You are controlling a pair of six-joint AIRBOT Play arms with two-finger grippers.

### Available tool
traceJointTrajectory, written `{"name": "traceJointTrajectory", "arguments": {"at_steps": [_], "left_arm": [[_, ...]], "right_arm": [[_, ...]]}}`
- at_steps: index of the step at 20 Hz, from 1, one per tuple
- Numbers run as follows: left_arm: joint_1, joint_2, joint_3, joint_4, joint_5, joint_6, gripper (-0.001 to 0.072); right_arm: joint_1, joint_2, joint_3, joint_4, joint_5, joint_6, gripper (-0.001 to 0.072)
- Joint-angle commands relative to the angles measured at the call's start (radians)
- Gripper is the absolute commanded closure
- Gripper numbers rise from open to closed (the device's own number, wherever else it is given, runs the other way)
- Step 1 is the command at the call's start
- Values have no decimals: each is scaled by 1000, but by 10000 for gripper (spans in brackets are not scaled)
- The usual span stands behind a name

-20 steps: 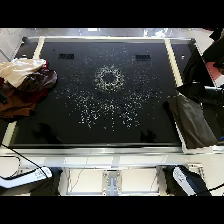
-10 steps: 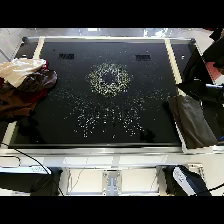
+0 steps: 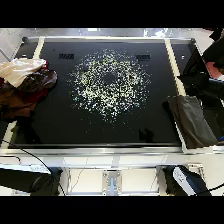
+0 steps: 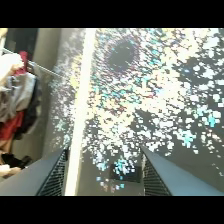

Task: Fold the shirts.

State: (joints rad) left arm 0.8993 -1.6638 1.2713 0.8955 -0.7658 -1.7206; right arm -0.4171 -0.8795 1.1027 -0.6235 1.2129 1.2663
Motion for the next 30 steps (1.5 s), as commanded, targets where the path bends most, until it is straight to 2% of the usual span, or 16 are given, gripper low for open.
{"name": "traceJointTrajectory", "arguments": {"at_steps": [1, 3, 6, 9, 12, 15, 18, 23, 24, 26, 27, 29, 30], "left_arm": [[1, 22, 0, -124, -31, 93, 694], [1, 80, 0, -275, -82, 180, 694], [-10, 220, 0, -493, -186, 355, 694], [-51, 391, 0, -549, -297, 379, 694], [-167, 555, 0, -548, -339, 379, 694], [-378, 648, 0, -533, -355, 379, 695], [-674, 648, 0, -512, -345, 380, 694], [-1176, 512, 0, -290, -184, 381, 692], [-1233, 476, 0, -242, -124, 383, 647], [-1271, 419, 0, -176, 12, 383, 74], [-1248, 408, 0, -139, 64, 383, 0], [-1154, 409, 0, -15, 94, 382, 1], [-1096, 407, 0, 30, 64, 377, 2]], "right_arm": [[0, 0, 1, 52, -6, 1, 199], [0, 0, 1, 85, 9, 1, 199], [0, 0, 2, 148, 64, 1, 199], [0, 0, 48, 159, 156, 0, 199], [0, 0, 148, 158, 264, 0, 199], [0, 0, 270, 152, 311, 0, 199], [0, 0, 380, 115, 312, -1, 199], [0, 0, 475, -35, 311, -1, 199], [0, 0, 475, -70, 311, -1, 199], [0, -2, 475, -166, 311, -1, 199], [0, -2, 475, -242, 311, -1, 199], [0, -2, 475, -414, 312, -1, 199], [0, -4, 474, -488, 312, -1, 199]]}}
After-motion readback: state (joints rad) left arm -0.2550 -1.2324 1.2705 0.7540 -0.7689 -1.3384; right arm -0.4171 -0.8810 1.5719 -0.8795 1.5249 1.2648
